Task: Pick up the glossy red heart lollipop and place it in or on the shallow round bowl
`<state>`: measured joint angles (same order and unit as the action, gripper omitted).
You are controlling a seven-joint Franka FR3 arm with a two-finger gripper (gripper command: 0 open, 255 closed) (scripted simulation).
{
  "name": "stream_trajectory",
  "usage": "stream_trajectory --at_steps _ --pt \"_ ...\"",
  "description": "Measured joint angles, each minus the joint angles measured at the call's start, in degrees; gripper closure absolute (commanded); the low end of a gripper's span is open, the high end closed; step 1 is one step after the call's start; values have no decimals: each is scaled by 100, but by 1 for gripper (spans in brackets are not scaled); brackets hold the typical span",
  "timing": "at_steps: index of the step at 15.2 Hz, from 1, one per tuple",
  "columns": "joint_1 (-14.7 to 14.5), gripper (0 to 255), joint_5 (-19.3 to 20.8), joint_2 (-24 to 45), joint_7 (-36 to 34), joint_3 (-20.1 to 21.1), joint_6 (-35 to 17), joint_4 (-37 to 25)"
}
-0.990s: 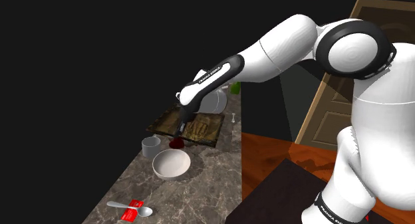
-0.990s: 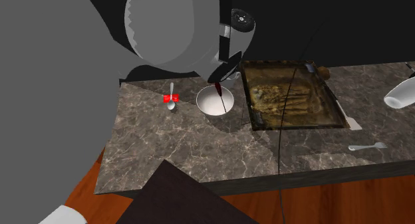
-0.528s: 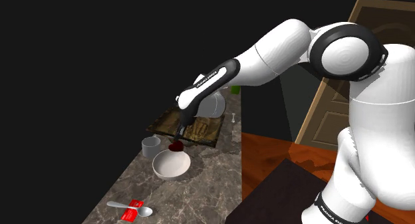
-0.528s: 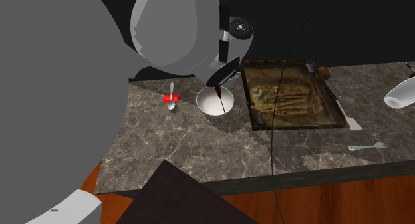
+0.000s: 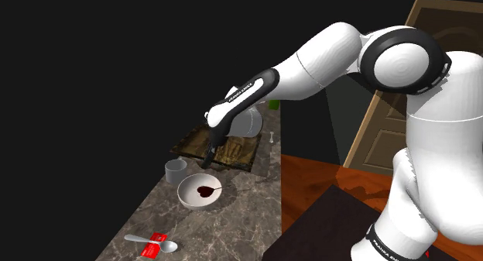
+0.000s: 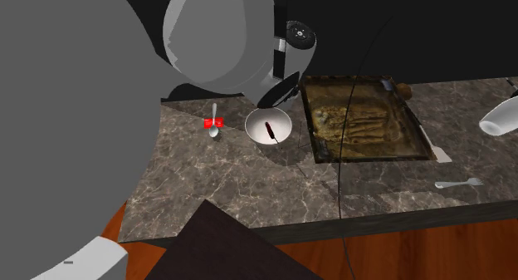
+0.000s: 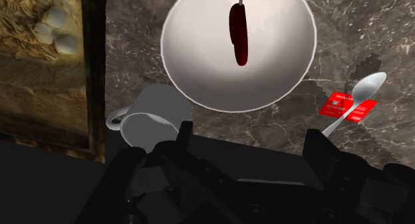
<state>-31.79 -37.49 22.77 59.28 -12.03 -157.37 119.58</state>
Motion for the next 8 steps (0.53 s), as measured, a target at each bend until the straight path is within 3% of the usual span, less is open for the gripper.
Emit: stream_trajectory --at_steps 3,8 --pt "-23 0 62 -102 -41 -48 47 57" --pt "-184 0 499 -716 -362 -321 332 347"
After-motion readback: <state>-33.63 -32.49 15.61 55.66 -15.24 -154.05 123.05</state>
